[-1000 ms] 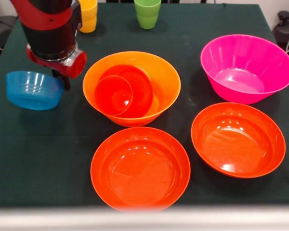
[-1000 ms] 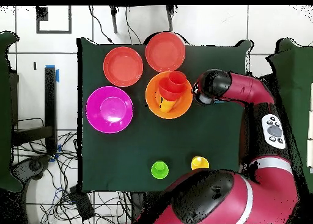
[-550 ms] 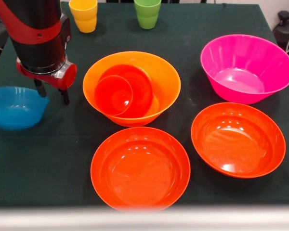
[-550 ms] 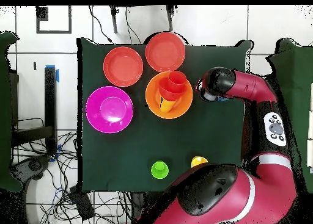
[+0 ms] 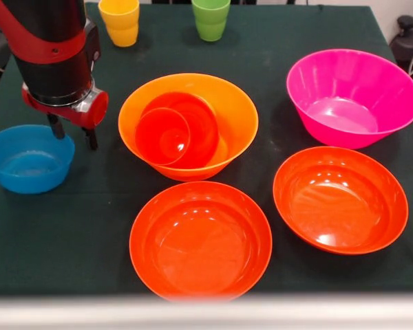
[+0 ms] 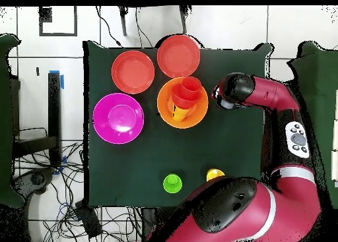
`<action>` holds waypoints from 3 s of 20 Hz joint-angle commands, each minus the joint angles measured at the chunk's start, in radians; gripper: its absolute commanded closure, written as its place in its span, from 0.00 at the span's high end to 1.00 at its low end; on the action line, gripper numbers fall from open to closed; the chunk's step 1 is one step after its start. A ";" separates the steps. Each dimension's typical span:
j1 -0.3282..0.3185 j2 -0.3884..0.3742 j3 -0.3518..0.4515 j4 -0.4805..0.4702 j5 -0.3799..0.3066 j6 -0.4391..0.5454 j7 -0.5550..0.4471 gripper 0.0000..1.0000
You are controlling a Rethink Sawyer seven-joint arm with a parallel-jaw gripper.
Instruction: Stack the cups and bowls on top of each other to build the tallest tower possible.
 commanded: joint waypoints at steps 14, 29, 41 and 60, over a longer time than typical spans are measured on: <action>0.099 -0.123 0.056 0.050 0.010 0.181 -0.137 1.00; 0.152 -0.055 0.077 -0.214 0.026 0.388 -0.123 1.00; 0.191 -0.041 0.051 -0.205 0.081 0.373 -0.019 1.00; 0.220 0.001 0.021 -0.199 0.122 0.346 0.022 1.00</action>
